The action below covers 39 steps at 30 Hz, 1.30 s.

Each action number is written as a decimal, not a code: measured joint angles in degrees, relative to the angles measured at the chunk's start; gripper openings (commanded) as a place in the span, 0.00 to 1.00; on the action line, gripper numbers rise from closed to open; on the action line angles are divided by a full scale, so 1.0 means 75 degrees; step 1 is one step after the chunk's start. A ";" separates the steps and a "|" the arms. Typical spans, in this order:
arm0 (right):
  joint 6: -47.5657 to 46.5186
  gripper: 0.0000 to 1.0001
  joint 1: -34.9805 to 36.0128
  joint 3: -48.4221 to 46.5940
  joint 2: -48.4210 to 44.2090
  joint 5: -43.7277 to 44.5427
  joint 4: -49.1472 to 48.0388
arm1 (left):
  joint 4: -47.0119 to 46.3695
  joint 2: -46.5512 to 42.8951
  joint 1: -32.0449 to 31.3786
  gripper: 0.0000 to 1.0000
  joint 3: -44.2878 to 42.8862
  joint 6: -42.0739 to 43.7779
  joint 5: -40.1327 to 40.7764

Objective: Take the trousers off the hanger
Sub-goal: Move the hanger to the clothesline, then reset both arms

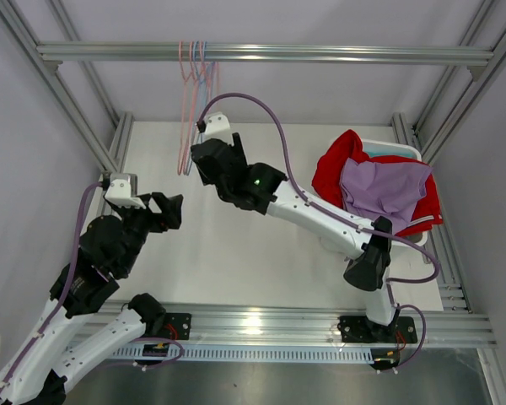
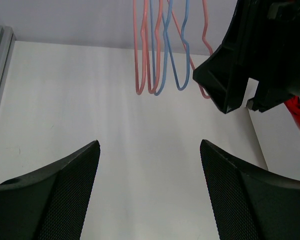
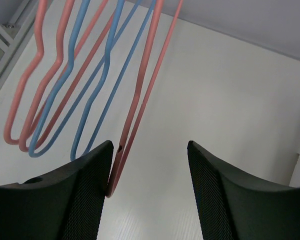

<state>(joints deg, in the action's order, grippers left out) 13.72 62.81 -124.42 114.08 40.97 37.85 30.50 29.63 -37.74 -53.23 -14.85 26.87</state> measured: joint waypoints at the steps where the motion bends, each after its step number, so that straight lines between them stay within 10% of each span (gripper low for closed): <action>1: 0.0035 0.66 0.0029 0.0152 -0.0041 0.0035 0.0012 | 0.0000 0.0000 0.0000 0.85 0.0003 0.0003 0.0000; 22: 0.0592 0.72 0.1250 0.3448 -0.2833 0.0781 -0.0087 | -0.0178 0.0032 0.0000 0.89 0.0137 0.0087 -0.0119; 39: 0.0941 1.00 0.1754 0.7044 -0.6525 0.5147 0.1271 | -0.0402 -0.0388 0.0000 0.90 0.0198 0.0259 -0.0466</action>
<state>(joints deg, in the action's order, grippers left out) 20.78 75.96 -71.59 65.14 79.57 47.37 27.49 26.72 -37.74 -51.75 -12.91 23.38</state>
